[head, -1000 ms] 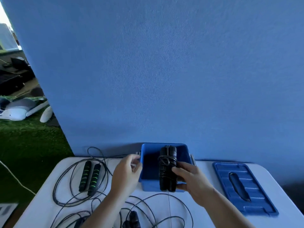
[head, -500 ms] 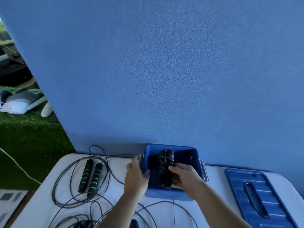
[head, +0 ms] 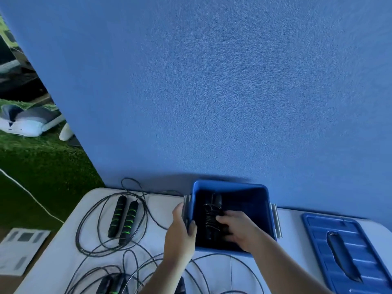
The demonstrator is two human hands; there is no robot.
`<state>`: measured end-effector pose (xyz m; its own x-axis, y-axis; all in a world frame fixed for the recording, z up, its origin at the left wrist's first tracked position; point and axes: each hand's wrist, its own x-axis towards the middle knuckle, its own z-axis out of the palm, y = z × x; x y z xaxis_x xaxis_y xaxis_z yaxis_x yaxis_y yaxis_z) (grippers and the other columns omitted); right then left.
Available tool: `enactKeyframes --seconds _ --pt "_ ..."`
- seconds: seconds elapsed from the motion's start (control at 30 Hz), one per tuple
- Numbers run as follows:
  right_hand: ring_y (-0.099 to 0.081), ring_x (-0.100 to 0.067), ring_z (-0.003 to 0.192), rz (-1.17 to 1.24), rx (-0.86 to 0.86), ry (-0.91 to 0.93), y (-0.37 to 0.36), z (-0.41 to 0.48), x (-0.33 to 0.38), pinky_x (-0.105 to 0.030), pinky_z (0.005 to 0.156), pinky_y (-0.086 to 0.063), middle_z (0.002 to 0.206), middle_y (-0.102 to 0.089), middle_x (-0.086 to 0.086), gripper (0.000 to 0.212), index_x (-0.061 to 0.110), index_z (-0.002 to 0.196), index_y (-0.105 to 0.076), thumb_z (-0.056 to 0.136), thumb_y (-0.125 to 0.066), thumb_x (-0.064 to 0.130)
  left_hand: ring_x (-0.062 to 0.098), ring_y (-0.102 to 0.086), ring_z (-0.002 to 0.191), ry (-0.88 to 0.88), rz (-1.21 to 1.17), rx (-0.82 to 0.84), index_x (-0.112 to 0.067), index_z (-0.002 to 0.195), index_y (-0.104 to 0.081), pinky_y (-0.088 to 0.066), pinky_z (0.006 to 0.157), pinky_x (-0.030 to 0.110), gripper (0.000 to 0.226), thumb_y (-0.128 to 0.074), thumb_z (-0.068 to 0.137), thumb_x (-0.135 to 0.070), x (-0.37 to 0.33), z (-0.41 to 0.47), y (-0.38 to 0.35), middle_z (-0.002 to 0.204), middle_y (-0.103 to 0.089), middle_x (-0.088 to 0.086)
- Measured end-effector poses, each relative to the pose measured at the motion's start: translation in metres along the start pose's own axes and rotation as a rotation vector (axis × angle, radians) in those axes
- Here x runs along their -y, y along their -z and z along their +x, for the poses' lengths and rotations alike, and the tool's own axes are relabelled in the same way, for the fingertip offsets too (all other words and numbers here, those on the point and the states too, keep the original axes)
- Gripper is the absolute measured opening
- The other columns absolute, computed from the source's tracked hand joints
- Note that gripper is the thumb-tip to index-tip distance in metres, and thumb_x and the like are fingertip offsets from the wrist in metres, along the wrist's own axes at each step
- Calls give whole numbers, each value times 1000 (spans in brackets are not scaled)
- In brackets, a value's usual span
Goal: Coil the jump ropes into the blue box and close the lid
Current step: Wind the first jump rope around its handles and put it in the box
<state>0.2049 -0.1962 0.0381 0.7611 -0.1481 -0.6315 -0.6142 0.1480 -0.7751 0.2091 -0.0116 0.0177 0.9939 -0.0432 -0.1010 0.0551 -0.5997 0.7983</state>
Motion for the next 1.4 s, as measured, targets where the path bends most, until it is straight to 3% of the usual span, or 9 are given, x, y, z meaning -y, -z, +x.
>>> enactKeyframes --seconds 0.37,0.43,0.53,0.73,0.87,1.0,1.13,1.27,1.4 --pt "-65 -26 85 -74 -84 -111 -23 4 -16 -50 87 -54 88 -65 -8 17 11 85 -55 95 -59 -2 11 -67 80 -16 -31 3 -34 150 -25 -44 64 17 58 -53 100 -31 13 -19 2 104 -71 -8" --pt "-68 -32 96 -122 -95 -100 -26 5 -16 -55 96 -54 98 -68 -11 16 3 108 -59 93 -64 3 12 -68 87 -21 -30 7 -33 150 -26 -45 69 19 57 -53 100 -30 15 -19 2 112 -71 -8" --pt "-64 -29 111 -246 -156 -44 -26 14 -22 -46 98 -55 131 -63 -14 65 8 145 -47 87 -74 18 13 -67 82 -19 -26 9 -33 150 -25 -43 64 19 57 -52 100 -29 13 -19 2 106 -70 -7" --pt "-61 -22 103 -408 -233 2 -32 8 -17 -29 88 -51 132 -62 -16 55 3 140 -53 90 -71 15 10 -66 75 -5 -41 21 -35 149 -25 -44 62 21 56 -52 100 -29 13 -17 1 95 -69 -10" --pt "-58 -22 94 -483 -262 31 -35 8 -16 -26 82 -47 126 -64 -17 44 1 133 -58 92 -65 12 16 -69 91 -6 -60 7 -33 150 -25 -49 72 23 59 -53 99 -29 15 -15 -1 114 -71 -1" --pt "-61 -26 117 -606 -275 77 -33 4 -10 -27 91 -47 132 -63 -14 55 4 138 -55 89 -68 23 10 -67 83 18 -62 7 -33 151 -24 -46 66 21 59 -52 99 -31 15 -16 -1 108 -71 -7" --pt "-55 -22 122 -961 -270 343 -12 -16 -9 -23 99 -41 135 -57 -4 56 16 136 -59 85 -70 35 8 -64 70 38 -82 -5 -24 154 -25 -43 57 17 64 -56 98 -29 13 -15 -1 85 -68 -8" --pt "-51 -28 117 -1155 -529 828 34 -50 -32 -30 102 -40 121 -60 -3 37 18 106 -74 70 -81 26 6 -62 59 41 -138 7 -20 156 -24 -45 51 17 69 -60 98 -25 9 -14 0 68 -65 -3" --pt "-50 -42 123 -1149 -685 836 74 -72 -62 -46 103 -40 133 -56 -17 46 11 109 -73 69 -73 34 9 -51 46 95 -152 -5 -17 155 -27 -42 46 20 71 -64 94 -21 6 -11 0 63 -61 3"
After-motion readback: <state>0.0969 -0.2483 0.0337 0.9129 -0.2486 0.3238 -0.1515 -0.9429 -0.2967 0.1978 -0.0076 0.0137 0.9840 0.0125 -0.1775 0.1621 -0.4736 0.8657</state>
